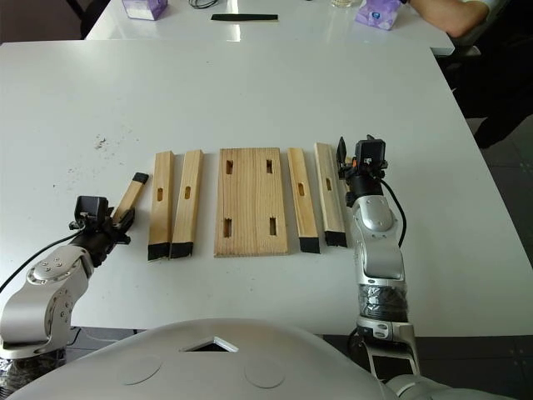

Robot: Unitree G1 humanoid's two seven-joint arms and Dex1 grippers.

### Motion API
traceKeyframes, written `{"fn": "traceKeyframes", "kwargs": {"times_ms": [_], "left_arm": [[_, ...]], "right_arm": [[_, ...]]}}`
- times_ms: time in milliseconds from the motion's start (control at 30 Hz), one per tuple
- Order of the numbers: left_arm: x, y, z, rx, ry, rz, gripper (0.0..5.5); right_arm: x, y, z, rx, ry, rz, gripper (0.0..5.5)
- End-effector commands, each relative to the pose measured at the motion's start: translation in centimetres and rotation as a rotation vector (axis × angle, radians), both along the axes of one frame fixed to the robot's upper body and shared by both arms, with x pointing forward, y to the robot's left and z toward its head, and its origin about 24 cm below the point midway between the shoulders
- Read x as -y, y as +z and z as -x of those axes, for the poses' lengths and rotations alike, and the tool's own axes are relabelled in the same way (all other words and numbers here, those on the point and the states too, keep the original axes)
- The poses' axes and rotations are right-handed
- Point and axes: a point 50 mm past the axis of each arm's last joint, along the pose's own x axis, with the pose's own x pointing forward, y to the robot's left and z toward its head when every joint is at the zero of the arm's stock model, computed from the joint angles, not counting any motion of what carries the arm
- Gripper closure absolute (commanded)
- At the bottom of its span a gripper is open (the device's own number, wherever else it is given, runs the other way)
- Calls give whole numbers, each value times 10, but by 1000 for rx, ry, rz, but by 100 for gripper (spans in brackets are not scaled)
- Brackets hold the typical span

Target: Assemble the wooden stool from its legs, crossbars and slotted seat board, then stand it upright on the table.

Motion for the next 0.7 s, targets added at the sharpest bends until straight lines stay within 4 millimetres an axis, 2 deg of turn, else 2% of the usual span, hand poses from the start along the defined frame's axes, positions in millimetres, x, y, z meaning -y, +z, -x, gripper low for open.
{"fn": "traceKeyframes", "kwargs": {"times_ms": [33,100,200,267,367,467,567,600,633,700], "left_arm": [[-10,-29,15,-161,23,12,393],[-12,-28,11,-134,24,10,418],[-21,-6,-17,69,87,-43,419],[-23,29,-42,321,99,-87,419],[0,90,-64,689,-50,-47,419],[36,129,-65,843,-313,179,419],[69,155,-52,919,-590,448,419],[77,164,-47,949,-657,621,419],[81,169,-44,949,-708,737,419],[89,171,-39,913,-832,842,419]], "right_arm": [[1,3,-1,7,-6,12,269],[1,5,-2,11,-4,9,269],[4,12,-6,38,15,9,269],[7,25,-12,85,54,7,269],[12,55,-23,176,146,-59,269],[3,89,-29,222,358,-213,269],[-20,131,-13,297,757,-376,269],[-25,142,-6,299,884,-429,269],[-28,150,-1,292,990,-476,269],[-32,164,4,255,1184,-528,269]]}}
